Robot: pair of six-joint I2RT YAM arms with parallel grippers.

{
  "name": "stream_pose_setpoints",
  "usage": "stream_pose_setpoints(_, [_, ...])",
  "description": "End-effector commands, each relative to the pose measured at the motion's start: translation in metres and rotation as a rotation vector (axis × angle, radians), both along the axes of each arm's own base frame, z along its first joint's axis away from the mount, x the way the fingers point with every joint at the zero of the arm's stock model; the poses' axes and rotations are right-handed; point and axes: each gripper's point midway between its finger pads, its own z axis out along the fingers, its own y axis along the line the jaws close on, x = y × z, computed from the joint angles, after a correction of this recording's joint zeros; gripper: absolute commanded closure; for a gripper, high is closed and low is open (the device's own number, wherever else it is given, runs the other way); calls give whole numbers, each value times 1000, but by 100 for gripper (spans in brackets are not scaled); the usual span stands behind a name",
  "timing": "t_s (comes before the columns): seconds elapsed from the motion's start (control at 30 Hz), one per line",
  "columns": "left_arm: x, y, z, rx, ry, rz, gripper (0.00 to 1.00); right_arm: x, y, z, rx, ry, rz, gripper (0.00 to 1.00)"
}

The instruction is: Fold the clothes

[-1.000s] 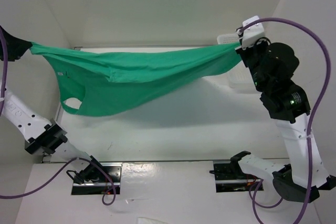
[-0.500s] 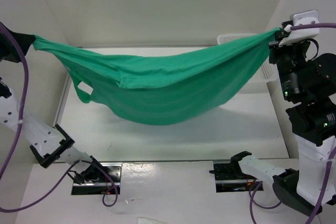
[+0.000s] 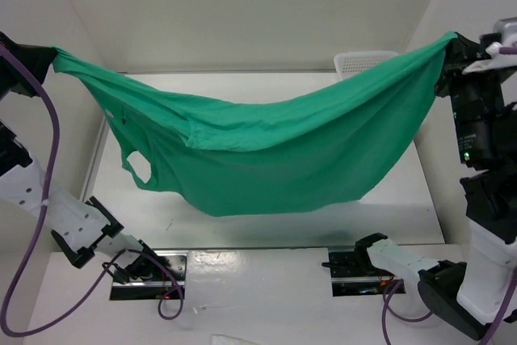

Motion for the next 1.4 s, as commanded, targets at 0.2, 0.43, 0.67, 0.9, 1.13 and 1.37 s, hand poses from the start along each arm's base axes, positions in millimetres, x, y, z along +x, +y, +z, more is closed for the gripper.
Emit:
stream_pose_setpoints(0.2, [47,62,-7,-102,28,15,100,65,6,10,-26,10,-95,100])
stream_pose_setpoints(0.43, [63,97,-11,-153,28,16,100,105,0,14,-34,38,-181,100])
stream_pose_setpoints(0.67, [60,127,-20,-227,52,22,100,142,-22,8,101,80,-236,100])
stream_pose_setpoints(0.9, [44,136,-12,-182,22,115,100,140,-53,22,196,45,-184,100])
stream_pose_setpoints(1.13, [33,115,-6,-161,20,66,100,117,-38,28,163,47,-96,100])
stream_pose_setpoints(1.37, [17,78,0,-82,7,-5,100,85,-18,23,97,76,0,100])
